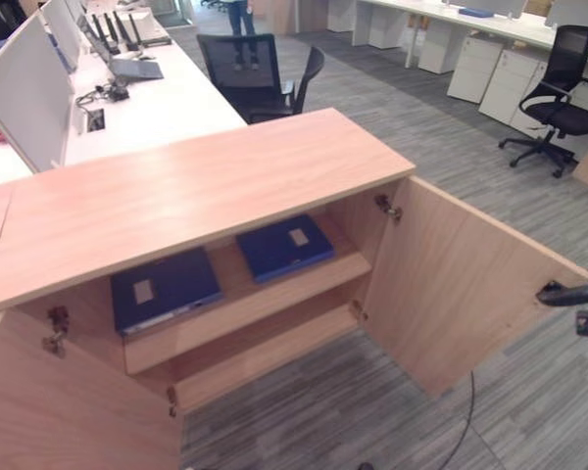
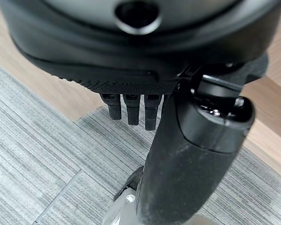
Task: Put the empty folder in the office cabinet
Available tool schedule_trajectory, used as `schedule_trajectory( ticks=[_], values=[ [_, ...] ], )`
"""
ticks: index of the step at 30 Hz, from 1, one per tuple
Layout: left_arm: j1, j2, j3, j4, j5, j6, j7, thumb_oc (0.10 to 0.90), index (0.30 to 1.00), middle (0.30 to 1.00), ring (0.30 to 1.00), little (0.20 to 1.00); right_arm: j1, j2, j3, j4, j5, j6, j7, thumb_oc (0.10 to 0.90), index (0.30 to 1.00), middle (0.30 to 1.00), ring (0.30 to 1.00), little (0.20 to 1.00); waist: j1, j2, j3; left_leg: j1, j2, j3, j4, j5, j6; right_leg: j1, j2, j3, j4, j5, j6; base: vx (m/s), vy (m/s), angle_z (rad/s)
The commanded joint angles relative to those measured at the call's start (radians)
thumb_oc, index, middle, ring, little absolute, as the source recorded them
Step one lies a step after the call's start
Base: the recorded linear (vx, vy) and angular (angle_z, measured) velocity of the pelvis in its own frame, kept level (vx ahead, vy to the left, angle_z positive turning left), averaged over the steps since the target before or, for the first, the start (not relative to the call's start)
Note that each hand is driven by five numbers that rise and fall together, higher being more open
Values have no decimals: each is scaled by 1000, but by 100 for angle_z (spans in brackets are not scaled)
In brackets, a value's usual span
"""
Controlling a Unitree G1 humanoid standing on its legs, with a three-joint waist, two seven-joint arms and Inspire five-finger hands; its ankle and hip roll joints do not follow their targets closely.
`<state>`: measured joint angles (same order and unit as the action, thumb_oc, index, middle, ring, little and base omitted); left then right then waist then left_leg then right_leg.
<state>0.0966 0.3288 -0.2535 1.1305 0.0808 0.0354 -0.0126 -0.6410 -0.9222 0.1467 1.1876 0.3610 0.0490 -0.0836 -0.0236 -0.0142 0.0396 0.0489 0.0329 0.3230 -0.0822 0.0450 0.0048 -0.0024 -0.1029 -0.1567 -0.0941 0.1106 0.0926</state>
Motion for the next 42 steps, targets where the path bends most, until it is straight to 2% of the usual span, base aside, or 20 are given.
schedule_trajectory(
  ticks=[1, 4, 7, 9, 11, 13, 15, 17, 20, 21, 22, 26, 28, 29, 32, 33, 34, 36, 40, 42],
  values=[
    [-36, 12, -31, 36, -45, -28, -2, 800, 900, 900, 900, 900, -189, -136, 48, 25, 60, -99, -16, 800, 900, 900, 900, 900, 25, -38, -38, 25, -11, -97, -5, -83, -34, -24, 38, -70, 11, -44, 43, 0, 0, 0],
    [-36, 9, -33, 51, -49, -26, -4, 800, 900, 900, 900, 900, -216, -121, 76, -9, 119, -106, 24, 800, 900, 900, 900, 900, 26, -36, -36, 23, -12, -97, -5, -80, -36, -25, 38, -70, 10, -44, 42, 0, 0, 0],
    [-30, 0, -22, 67, -50, -25, -6, 800, 900, 900, 900, 900, -175, -62, 118, -160, 137, -112, 69, 800, 900, 900, 900, 900, 22, -38, -36, 24, -11, -93, -5, -78, -37, -24, 39, -64, 9, -43, 39, -3, 0, -2],
    [-14, -11, 6, 57, -43, -17, -11, 800, 900, 900, 900, 900, -44, -8, 186, -483, 110, -111, 133, 800, 900, 900, 900, 900, 12, -36, -28, 31, -7, -86, -5, -81, -38, -21, 42, -58, 11, -44, 36, -10, 3, -6],
    [0, -17, 22, 37, -31, -13, -25, 800, 900, 900, 900, 900, 66, 18, 205, -680, 153, -118, 198, 800, 900, 900, 900, 900, 6, -37, -27, 25, -7, -82, -5, -76, -39, -26, 43, -55, 11, -46, 33, -12, 7, -13],
    [13, -21, 28, 12, -14, -12, -45, 800, 900, 900, 900, 900, 170, 45, 240, -808, 195, -117, 273, 800, 900, 900, 900, 900, 7, -36, -28, 27, -7, -80, -5, -76, -40, -25, 42, -56, 12, -50, 32, 0, 5, -25],
    [17, -20, 30, 6, -7, -14, -48, 800, 900, 900, 900, 900, 199, 56, 259, -846, 200, -113, 295, 800, 900, 900, 900, 900, 8, -35, -29, 28, -6, -80, -5, -77, -40, -24, 42, -56, 12, -51, 31, 1, 2, -25],
    [5, -19, 36, -3, 11, -20, -51, 800, 900, 900, 900, 900, 237, 82, 397, -956, 195, -74, 391, 800, 900, 900, 900, 900, 12, -36, -29, 30, -5, -77, -5, -77, -42, -22, 43, -58, 11, -53, 30, 1, 4, -40],
    [-12, -19, 40, -18, 29, -26, -54, 800, 900, 900, 900, 900, 232, 62, 580, -1124, 205, -14, 527, 800, 900, 900, 900, 900, 15, -39, -25, 32, -2, -78, -5, -77, -45, -19, 42, -60, 10, -54, 29, 1, 2, -42],
    [-12, -19, 40, -18, 29, -26, -54, 800, 900, 900, 900, 900, 232, 62, 580, -1124, 205, -14, 527, 800, 900, 900, 900, 900, 15, -39, -26, 30, -2, -78, -5, -77, -45, -20, 42, -60, 10, -54, 29, -13, -4, -21],
    [-16, -17, 43, -26, 37, -31, -54, 800, 900, 900, 900, 900, 196, 44, 686, -1232, 235, 12, 598, 800, 900, 900, 900, 900, 22, -44, -25, 30, 1, -81, -4, -78, -46, -21, 40, -62, 10, -52, 30, -5, -4, -5],
    [-24, -15, 39, -34, 48, -34, -47, 800, 900, 900, 900, 900, 148, 88, 780, -1360, 376, 35, 628, 800, 900, 900, 900, 900, 38, -52, -23, 30, 4, -86, -3, -76, -45, -22, 37, -68, 10, -50, 29, -8, 2, 13],
    [-25, -16, 38, -31, 53, -34, -40, 800, 900, 900, 900, 900, 149, 140, 783, -1371, 432, 31, 610, 800, 900, 900, 900, 900, 44, -53, -24, 29, 4, -89, -2, -75, -44, -22, 36, -70, 11, -50, 28, 2, 6, 35],
    [-23, -19, 38, -34, 60, -35, -34, 800, 900, 900, 900, 900, 168, 219, 762, -1356, 468, 29, 589, 800, 900, 900, 900, 900, 53, -51, -26, 29, 4, -91, -1, -75, -42, -20, 36, -73, 11, -50, 26, 9, 9, 33],
    [-21, -19, 37, -33, 62, -36, -31, 800, 900, 900, 900, 900, 198, 287, 736, -1328, 492, 38, 574, 800, 900, 900, 900, 900, 57, -53, -28, 30, 3, -91, -1, -76, -41, -19, 34, -75, 11, -49, 25, 9, 10, 24],
    [-24, -24, 38, -29, 62, -35, -25, 800, 900, 900, 900, 900, 233, 346, 722, -1294, 519, 46, 562, 800, 900, 900, 900, 900, 61, -49, -28, 30, 2, -92, -1, -75, -40, -18, 34, -76, 11, -49, 24, 8, 7, 33],
    [-21, -28, 38, -27, 59, -35, -10, 800, 900, 900, 900, 900, 303, 463, 691, -1222, 573, 29, 522, 800, 900, 900, 900, 900, 66, -50, -29, 32, 2, -93, -1, -75, -39, -16, 34, -78, 11, -50, 23, 6, 4, 36],
    [-18, -32, 33, -46, 48, -33, 2, 800, 900, 900, 900, 900, 356, 545, 688, -1163, 627, 9, 490, 800, 900, 900, 900, 900, 71, -49, -28, 31, 3, -96, -1, -74, -39, -13, 33, -80, 11, -51, 21, 2, -4, 20],
    [-4, -33, 30, -91, 12, -34, 19, 800, 900, 900, 900, 900, 406, 612, 684, -1077, 680, -19, 467, 800, 900, 900, 900, 900, 82, -50, -24, 28, 3, -107, 0, -70, -40, -10, 31, -85, 12, -54, 19, 3, -6, 1],
    [1, -31, 29, -106, 1, -37, 18, 800, 900, 900, 900, 900, 414, 598, 682, -1042, 635, -48, 450, 800, 900, 900, 900, 900, 85, -50, -22, 25, 3, -113, 0, -69, -41, -8, 32, -90, 13, -56, 19, 3, -16, 10]
  ],
)
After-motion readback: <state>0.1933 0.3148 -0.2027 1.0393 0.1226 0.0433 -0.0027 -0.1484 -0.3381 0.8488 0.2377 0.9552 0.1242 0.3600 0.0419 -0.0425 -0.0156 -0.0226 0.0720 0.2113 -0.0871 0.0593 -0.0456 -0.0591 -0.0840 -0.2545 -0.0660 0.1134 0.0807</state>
